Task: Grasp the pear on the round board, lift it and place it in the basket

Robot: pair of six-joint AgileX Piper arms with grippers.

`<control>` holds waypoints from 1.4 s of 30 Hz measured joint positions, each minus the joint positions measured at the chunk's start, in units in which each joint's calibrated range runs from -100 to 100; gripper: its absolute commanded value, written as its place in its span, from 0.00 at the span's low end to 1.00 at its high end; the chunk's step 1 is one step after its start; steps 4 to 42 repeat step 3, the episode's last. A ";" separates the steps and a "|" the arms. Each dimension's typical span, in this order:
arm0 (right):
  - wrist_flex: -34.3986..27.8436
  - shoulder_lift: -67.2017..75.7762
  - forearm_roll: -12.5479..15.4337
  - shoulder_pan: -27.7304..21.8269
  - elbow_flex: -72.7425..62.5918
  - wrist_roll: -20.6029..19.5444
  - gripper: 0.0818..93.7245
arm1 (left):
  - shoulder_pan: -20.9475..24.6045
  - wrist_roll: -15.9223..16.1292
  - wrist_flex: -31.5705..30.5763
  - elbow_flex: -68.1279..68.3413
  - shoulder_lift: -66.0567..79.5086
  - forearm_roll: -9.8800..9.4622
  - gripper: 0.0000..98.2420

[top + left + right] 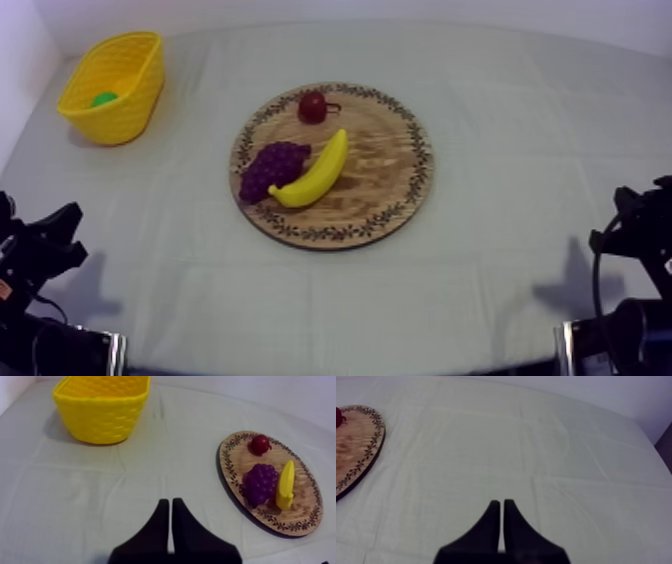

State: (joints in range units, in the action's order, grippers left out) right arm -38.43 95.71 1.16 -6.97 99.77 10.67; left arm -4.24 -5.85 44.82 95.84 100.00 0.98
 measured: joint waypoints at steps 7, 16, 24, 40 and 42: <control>0.00 0.00 0.00 0.00 0.00 -0.03 0.00 | 0.00 -0.15 0.00 0.00 0.00 0.00 0.00; 0.00 0.00 0.00 0.00 0.00 -0.03 0.00 | 0.00 -0.15 0.00 0.00 0.00 0.00 0.00; 0.00 0.00 0.00 0.00 0.00 -0.03 0.00 | 0.00 -0.15 0.00 0.00 0.00 0.00 0.00; 0.00 0.00 0.00 0.00 0.00 -0.03 0.00 | 0.00 -0.15 0.00 0.00 0.00 0.00 0.00; 0.00 0.00 0.00 0.00 0.00 -0.03 0.00 | 0.00 -0.15 0.00 0.00 0.00 0.00 0.00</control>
